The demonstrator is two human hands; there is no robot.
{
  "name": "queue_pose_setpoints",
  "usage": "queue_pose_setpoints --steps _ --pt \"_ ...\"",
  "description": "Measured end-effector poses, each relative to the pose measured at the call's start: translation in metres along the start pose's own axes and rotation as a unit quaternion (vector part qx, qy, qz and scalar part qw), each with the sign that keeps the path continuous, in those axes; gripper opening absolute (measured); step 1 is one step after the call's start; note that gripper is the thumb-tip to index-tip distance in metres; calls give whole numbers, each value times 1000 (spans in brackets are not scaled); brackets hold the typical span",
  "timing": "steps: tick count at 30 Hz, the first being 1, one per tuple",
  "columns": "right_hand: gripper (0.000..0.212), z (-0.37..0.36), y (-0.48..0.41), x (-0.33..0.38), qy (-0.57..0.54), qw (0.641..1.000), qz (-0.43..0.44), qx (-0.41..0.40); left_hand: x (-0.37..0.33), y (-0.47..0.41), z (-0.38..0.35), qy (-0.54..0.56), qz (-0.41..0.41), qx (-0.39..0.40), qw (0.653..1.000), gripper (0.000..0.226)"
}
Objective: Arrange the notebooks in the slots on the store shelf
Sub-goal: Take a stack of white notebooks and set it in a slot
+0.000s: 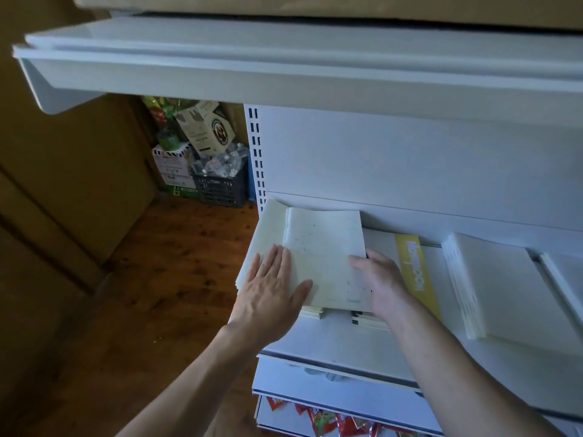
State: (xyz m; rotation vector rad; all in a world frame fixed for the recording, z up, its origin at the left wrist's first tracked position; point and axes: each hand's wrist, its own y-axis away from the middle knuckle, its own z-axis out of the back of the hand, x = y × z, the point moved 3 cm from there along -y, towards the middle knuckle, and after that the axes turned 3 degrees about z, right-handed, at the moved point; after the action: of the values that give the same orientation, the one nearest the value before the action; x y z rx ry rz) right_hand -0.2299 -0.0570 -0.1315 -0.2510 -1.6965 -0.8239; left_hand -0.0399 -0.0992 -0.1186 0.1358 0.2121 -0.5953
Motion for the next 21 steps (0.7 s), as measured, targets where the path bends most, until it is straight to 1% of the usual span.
queue_pose_setpoints --steps 3,5,6,7,8,10,12,13,14,15,16,18,21 --pt "11 4 -1 -1 0 1000 13 9 -3 -3 -5 45 4 -2 999 72" --pt "14 6 0 -1 -14 1000 12 14 -4 -6 -8 154 14 -25 988 66" --pt "16 8 0 -1 -27 999 8 18 -3 -7 -6 231 27 -46 972 62" --pt "18 9 0 -1 -44 999 3 25 -3 -8 -2 307 47 -59 949 59" --pt "20 10 1 -1 -67 997 -1 33 -5 -9 5 383 68 -66 919 58" --pt "24 11 3 3 -112 993 -3 47 -9 -12 14 523 118 -44 843 58" --pt "26 14 4 7 -126 991 7 55 -9 -18 20 615 180 18 768 55" --pt "26 16 4 9 -122 991 13 60 -9 -20 21 645 196 54 737 48" --pt "26 17 6 10 -120 990 20 67 -11 -21 23 661 199 80 719 37" --pt "26 19 7 11 -111 991 29 73 -12 -21 23 659 194 88 721 28" --pt "26 21 8 12 -104 991 39 78 -13 -21 23 650 186 80 733 24" --pt "27 26 10 15 -77 992 65 80 -20 -20 22 642 172 60 745 22" --pt "27 37 14 20 -2 991 114 64 -39 -20 20 649 145 56 745 23"
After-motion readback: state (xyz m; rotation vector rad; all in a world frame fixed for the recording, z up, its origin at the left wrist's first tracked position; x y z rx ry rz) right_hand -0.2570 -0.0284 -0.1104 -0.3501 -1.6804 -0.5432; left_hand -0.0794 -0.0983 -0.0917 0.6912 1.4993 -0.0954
